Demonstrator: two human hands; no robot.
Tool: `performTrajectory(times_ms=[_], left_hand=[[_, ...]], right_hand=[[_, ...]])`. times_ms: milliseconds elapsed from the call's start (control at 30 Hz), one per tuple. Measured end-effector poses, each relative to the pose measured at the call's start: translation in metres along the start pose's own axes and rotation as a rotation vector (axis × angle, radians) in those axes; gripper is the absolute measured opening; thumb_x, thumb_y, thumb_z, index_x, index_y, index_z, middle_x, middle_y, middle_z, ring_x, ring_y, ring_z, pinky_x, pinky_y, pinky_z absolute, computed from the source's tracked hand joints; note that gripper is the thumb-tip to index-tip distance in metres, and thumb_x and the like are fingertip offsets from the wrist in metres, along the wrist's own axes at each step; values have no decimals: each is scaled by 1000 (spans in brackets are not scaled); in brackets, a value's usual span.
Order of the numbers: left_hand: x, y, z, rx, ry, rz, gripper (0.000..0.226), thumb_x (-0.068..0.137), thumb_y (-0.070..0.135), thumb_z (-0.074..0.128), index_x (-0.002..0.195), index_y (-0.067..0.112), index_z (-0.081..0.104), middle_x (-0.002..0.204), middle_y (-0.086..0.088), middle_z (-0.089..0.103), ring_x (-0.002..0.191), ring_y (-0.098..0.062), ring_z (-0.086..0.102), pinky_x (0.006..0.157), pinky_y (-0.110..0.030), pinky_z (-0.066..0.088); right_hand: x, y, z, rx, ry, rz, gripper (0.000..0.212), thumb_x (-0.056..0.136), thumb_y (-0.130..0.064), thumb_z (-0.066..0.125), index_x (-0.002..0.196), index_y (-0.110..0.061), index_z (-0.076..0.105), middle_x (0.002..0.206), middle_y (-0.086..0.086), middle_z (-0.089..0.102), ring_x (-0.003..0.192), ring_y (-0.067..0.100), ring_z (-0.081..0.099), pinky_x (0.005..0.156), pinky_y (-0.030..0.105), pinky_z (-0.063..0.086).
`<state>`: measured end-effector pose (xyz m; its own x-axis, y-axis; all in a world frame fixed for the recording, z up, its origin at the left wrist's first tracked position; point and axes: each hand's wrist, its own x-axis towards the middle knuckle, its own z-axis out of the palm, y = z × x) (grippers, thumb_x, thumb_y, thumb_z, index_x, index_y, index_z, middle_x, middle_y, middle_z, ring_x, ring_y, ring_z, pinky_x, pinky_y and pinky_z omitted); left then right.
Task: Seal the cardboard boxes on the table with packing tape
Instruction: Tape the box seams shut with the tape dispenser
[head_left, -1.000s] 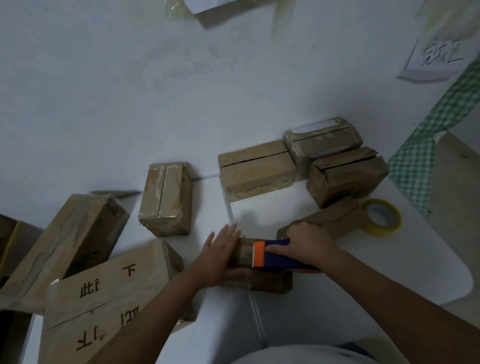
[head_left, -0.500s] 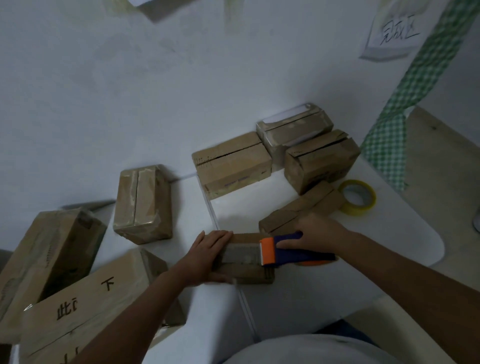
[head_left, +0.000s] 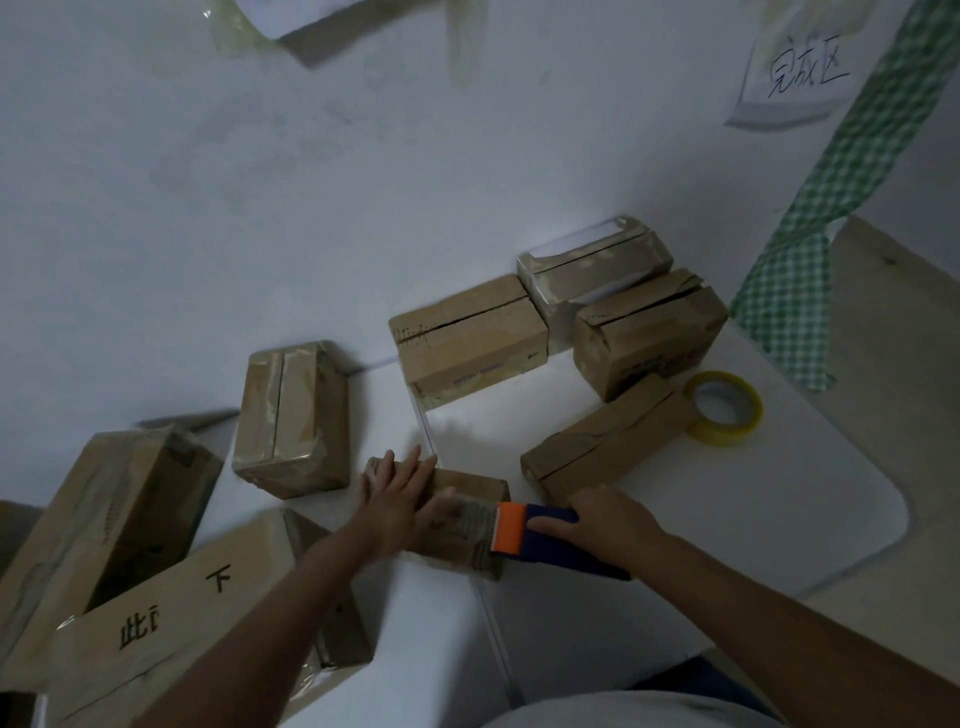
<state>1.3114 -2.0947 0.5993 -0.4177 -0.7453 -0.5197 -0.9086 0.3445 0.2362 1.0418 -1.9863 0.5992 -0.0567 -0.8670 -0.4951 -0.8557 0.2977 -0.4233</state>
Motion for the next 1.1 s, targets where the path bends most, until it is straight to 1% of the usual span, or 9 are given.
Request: performTrajectory(times_ms=[133, 333, 467, 667, 767, 833, 900, 967, 1100], left_hand=[[-5, 26, 30, 59, 243, -86, 75, 93, 70, 9, 154, 35, -15, 163, 2, -23, 147, -28, -26, 115, -59, -17], [-5, 24, 31, 147, 233, -88, 83, 82, 76, -11, 151, 31, -26, 160, 0, -30, 146, -30, -29, 116, -63, -10], [-4, 24, 32, 134, 233, -87, 79, 93, 70, 11, 149, 29, -29, 161, -2, -28, 145, -31, -30, 116, -64, -10], [-8, 33, 30, 279, 269, -42, 93, 99, 60, 32, 138, 26, -45, 155, -11, -37, 141, -36, -35, 116, -63, -10], [-13, 54, 36, 221, 364, 5, 70, 102, 50, 28, 158, 22, -3, 164, -8, -17, 149, -29, -20, 120, -49, -4], [-17, 76, 53, 192, 331, 77, 64, 102, 46, 36, 157, 20, 17, 165, -10, -7, 150, -30, -16, 119, -48, -3], [-17, 93, 63, 0, 336, 11, 69, 103, 50, 33, 158, 16, 9, 165, -12, -8, 149, -26, -17, 119, -43, -10], [-13, 99, 68, -2, 381, -63, 73, 103, 52, 25, 157, 10, 0, 164, -14, -10, 151, -28, -13, 123, -43, -6], [-14, 98, 74, 92, 429, -54, 72, 101, 49, 17, 156, 2, 15, 163, -20, 8, 151, -36, 7, 122, -51, 13]], right_hand=[[0, 5, 5, 52, -6, -6, 75, 76, -83, 44, 80, -10, 62, 77, 7, 63, 68, 19, 59, 57, 29, 38], [-8, 22, -5, 116, 32, -62, 71, 64, -92, 36, 63, -24, 56, 62, -6, 56, 54, 5, 52, 51, 22, 37], [-17, 50, -7, 76, 46, -44, 84, 56, -97, 28, 65, -19, 59, 63, -5, 56, 56, 6, 52, 51, 23, 35], [-24, 64, -4, 26, 18, 47, 72, 70, -87, 40, 60, -17, 48, 61, -2, 50, 54, 9, 47, 52, 27, 33], [-19, 53, 4, 54, -30, 67, 66, 78, -81, 44, 59, -18, 45, 61, -2, 48, 52, 9, 45, 49, 26, 31], [-18, 50, 11, 56, -78, 80, 61, 82, -77, 45, 64, -18, 47, 66, -2, 50, 57, 10, 48, 50, 25, 33], [-18, 48, 16, 36, -115, 89, 57, 84, -74, 46, 69, -19, 48, 71, -3, 50, 61, 9, 48, 51, 25, 33], [-16, 42, 19, 24, -111, 112, 55, 85, -73, 46, 67, -21, 42, 70, -5, 46, 59, 7, 43, 49, 25, 29], [-7, 25, 24, -37, -84, 139, 55, 85, -73, 47, 65, -22, 41, 69, -6, 44, 59, 6, 40, 48, 25, 26]])
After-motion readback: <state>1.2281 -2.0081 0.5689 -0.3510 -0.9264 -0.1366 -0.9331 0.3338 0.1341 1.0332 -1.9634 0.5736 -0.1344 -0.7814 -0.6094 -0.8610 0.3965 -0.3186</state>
